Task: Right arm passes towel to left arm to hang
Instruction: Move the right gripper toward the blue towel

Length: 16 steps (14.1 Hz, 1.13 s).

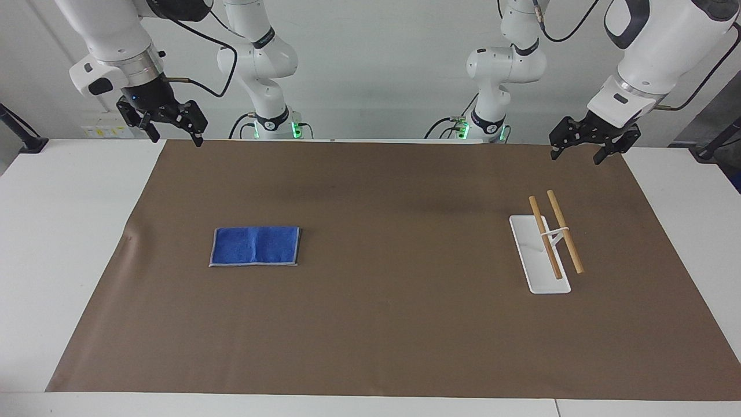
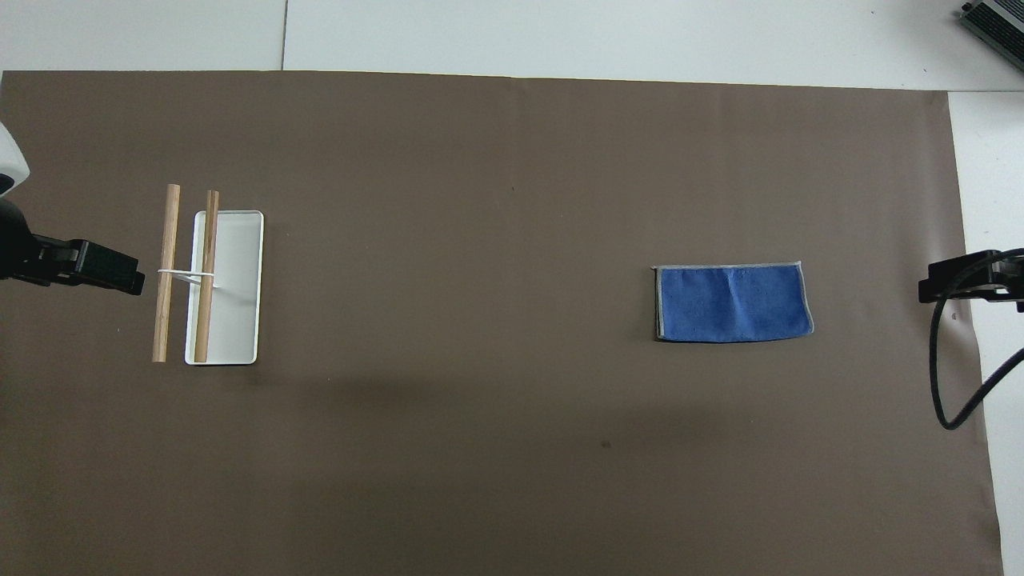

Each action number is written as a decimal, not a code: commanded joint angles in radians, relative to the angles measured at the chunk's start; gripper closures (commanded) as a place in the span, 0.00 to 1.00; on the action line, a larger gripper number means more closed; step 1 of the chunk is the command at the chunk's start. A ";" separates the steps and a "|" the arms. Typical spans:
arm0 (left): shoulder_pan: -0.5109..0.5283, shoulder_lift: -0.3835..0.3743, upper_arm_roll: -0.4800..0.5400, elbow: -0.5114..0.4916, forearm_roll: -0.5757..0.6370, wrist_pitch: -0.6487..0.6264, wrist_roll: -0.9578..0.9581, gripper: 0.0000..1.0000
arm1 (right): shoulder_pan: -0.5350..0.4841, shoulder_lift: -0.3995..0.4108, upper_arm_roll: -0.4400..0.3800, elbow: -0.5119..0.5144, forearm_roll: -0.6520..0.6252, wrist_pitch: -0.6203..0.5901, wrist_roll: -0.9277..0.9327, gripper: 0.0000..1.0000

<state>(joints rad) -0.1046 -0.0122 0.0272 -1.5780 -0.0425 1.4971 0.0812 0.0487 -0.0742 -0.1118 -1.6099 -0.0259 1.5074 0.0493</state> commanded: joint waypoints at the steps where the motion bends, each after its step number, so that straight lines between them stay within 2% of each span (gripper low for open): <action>1: 0.008 -0.025 -0.004 -0.027 -0.003 -0.003 -0.009 0.00 | -0.003 -0.026 0.004 -0.033 0.001 0.017 -0.003 0.00; 9: 0.008 -0.025 -0.004 -0.027 -0.003 -0.003 -0.009 0.00 | 0.017 -0.035 0.004 -0.067 0.001 0.068 0.046 0.00; 16: 0.008 -0.025 -0.004 -0.027 -0.003 -0.005 -0.009 0.00 | 0.052 -0.009 0.004 -0.241 0.003 0.333 0.038 0.00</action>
<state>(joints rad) -0.1046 -0.0122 0.0272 -1.5780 -0.0425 1.4971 0.0812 0.1016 -0.0723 -0.1094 -1.7743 -0.0256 1.7537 0.0763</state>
